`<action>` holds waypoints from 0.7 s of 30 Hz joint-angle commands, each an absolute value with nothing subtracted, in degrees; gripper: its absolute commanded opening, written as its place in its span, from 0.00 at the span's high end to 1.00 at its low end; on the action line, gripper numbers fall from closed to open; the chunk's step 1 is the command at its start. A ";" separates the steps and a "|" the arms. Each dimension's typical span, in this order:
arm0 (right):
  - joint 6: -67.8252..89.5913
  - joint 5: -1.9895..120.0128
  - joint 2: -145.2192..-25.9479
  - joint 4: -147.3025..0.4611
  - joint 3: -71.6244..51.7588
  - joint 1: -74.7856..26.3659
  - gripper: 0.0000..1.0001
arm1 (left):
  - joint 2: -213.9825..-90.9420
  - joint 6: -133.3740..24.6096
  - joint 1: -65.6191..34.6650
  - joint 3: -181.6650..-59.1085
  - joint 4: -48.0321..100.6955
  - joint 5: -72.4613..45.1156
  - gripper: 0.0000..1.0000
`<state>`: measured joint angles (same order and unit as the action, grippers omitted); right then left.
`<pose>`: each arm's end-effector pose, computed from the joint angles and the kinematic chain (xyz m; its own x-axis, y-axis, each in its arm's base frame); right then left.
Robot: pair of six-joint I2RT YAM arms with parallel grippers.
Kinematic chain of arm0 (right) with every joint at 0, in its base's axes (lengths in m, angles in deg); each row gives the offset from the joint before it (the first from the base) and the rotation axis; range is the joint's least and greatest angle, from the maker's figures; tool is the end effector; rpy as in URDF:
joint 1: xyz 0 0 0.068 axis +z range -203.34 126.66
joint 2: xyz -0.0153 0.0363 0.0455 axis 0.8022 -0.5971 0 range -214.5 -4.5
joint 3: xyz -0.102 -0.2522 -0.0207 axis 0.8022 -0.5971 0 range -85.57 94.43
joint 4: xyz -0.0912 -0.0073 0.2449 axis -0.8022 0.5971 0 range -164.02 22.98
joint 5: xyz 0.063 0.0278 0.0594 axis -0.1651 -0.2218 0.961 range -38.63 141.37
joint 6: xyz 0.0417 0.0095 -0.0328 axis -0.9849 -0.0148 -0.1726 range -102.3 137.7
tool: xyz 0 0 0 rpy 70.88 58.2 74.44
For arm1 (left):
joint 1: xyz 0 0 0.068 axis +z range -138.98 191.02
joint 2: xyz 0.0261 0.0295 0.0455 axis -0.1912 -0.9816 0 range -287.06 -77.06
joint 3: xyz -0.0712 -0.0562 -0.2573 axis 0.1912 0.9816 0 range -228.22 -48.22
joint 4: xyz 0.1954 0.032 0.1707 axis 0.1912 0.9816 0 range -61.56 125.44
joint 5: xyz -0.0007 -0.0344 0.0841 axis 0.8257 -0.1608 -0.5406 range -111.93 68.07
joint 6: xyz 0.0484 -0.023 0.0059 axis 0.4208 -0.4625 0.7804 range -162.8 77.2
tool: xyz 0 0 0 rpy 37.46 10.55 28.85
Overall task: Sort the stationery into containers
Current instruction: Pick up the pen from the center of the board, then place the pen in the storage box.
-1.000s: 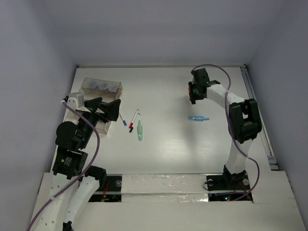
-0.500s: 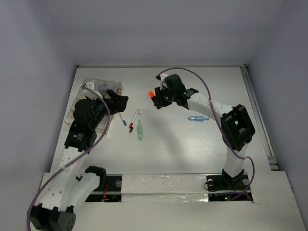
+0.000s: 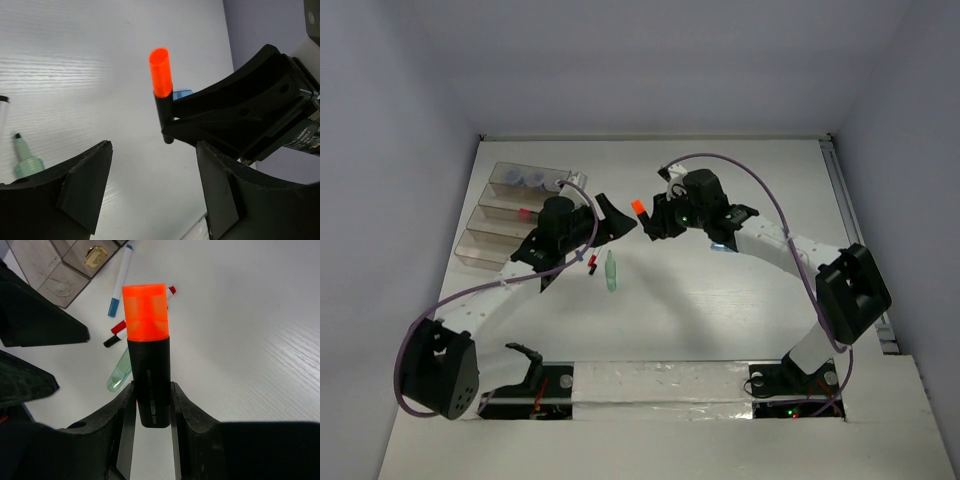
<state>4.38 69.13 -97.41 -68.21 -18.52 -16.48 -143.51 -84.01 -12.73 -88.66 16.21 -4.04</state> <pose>0.2910 0.2317 0.2677 -0.5881 -0.1668 -0.7914 -0.6613 0.6626 0.3518 0.2388 -0.1170 0.2763 -0.5965 -0.4225 -0.6824 0.3502 0.6280 -0.6949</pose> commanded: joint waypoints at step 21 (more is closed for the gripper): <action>2.40 71.58 -91.60 -73.40 -22.11 -13.08 0.87 | -151.15 -90.53 -20.18 -89.09 0.66 -11.03 0.65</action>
